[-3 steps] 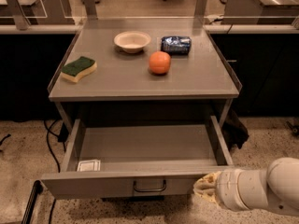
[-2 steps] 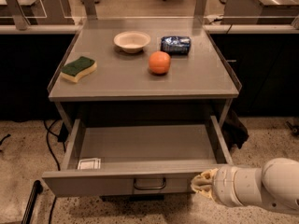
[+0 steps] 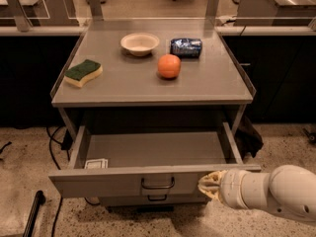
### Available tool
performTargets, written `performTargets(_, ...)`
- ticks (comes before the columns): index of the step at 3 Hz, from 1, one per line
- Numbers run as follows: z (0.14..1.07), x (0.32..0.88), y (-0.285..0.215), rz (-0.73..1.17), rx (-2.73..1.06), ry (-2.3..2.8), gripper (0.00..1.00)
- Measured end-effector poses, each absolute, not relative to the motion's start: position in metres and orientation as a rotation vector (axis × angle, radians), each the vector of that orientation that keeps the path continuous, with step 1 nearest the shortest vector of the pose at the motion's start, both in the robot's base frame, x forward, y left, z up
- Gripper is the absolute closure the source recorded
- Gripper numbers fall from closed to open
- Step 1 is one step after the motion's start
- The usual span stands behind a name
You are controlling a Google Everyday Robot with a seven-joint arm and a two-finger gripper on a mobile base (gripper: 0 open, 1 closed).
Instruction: Close top drawer
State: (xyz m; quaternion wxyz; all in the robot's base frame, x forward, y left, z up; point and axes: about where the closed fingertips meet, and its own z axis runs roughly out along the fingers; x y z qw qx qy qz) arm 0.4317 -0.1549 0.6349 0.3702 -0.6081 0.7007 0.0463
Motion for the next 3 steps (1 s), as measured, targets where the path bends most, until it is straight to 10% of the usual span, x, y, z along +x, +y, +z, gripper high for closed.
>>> performTargets(3,0.632,0.521,-0.154,0.031,-1.536,1.773,1.0)
